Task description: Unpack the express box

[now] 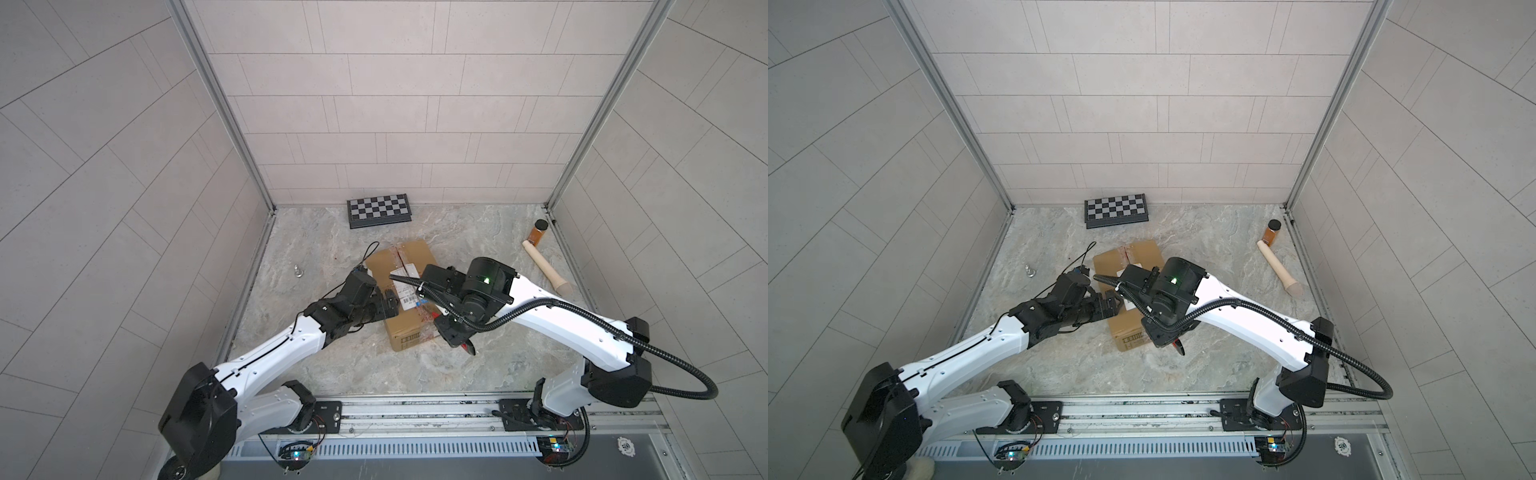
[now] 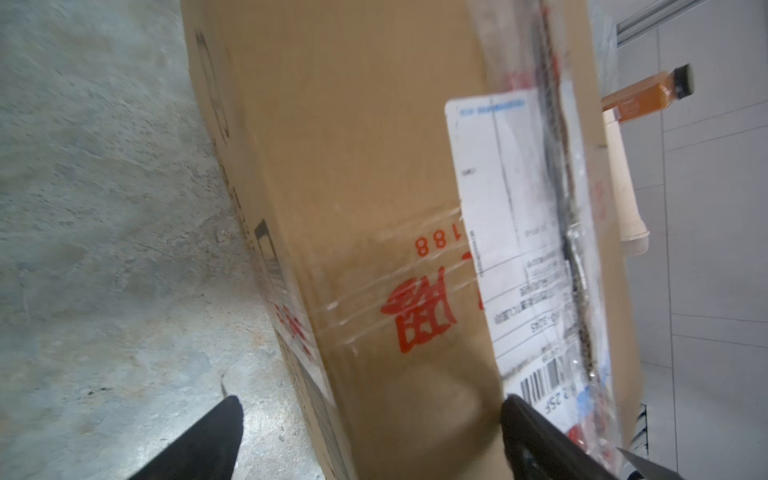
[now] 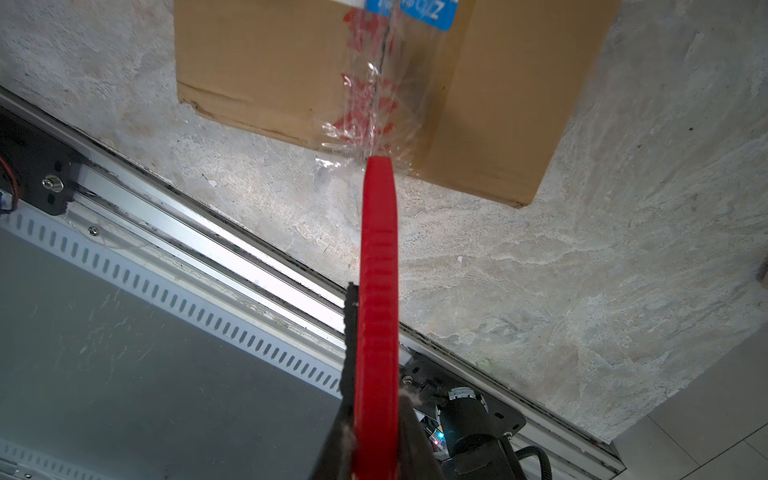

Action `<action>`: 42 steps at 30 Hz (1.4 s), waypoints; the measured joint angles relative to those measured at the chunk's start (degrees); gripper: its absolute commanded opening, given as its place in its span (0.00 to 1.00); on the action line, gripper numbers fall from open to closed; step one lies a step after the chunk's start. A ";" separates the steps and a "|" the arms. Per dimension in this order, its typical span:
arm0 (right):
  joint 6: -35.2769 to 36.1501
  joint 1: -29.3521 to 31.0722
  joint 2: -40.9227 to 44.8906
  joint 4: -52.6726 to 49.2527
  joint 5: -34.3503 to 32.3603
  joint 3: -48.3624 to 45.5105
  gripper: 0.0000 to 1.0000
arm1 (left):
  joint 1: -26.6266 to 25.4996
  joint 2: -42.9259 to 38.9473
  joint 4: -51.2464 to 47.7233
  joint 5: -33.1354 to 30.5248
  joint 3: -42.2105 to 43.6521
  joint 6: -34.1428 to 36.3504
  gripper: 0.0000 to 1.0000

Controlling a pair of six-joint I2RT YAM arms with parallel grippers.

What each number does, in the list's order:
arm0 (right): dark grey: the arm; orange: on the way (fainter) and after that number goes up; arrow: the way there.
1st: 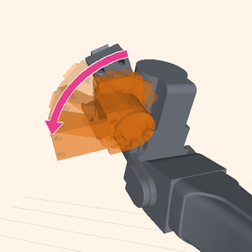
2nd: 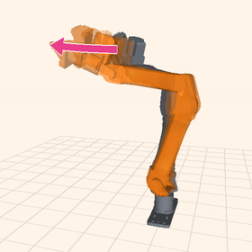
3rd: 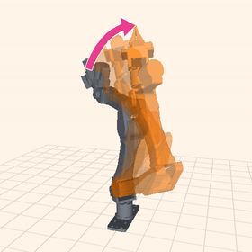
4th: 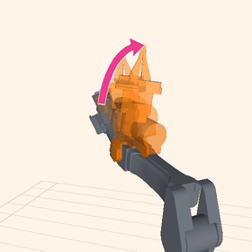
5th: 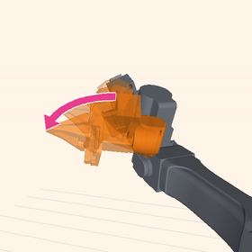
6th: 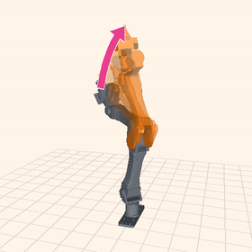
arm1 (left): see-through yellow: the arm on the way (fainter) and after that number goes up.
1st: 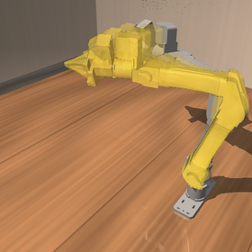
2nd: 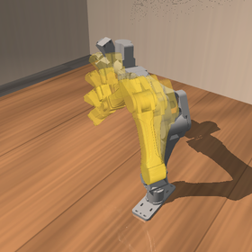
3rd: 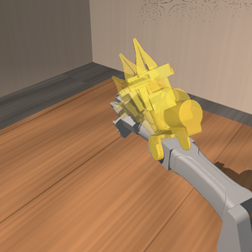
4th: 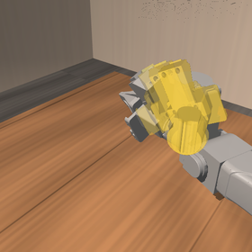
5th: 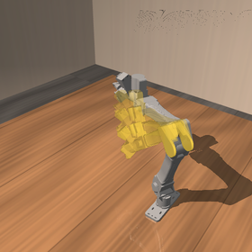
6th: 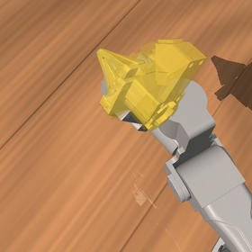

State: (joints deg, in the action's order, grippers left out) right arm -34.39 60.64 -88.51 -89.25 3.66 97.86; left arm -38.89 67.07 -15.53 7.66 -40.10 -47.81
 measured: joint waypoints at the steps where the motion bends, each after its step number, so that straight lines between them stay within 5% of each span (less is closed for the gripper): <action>1: 0.00 0.02 0.00 -0.11 0.00 -0.02 0.00 | -0.57 0.55 0.44 -0.33 -0.07 -0.31 1.00; 42: 1.38 0.13 -1.14 -1.84 -3.28 -1.33 0.00 | -2.38 1.60 5.88 -1.42 1.99 -2.89 1.00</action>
State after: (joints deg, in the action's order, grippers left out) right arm -33.01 60.77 -89.65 -91.09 0.38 96.53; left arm -41.28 68.66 -9.65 6.24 -38.11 -50.70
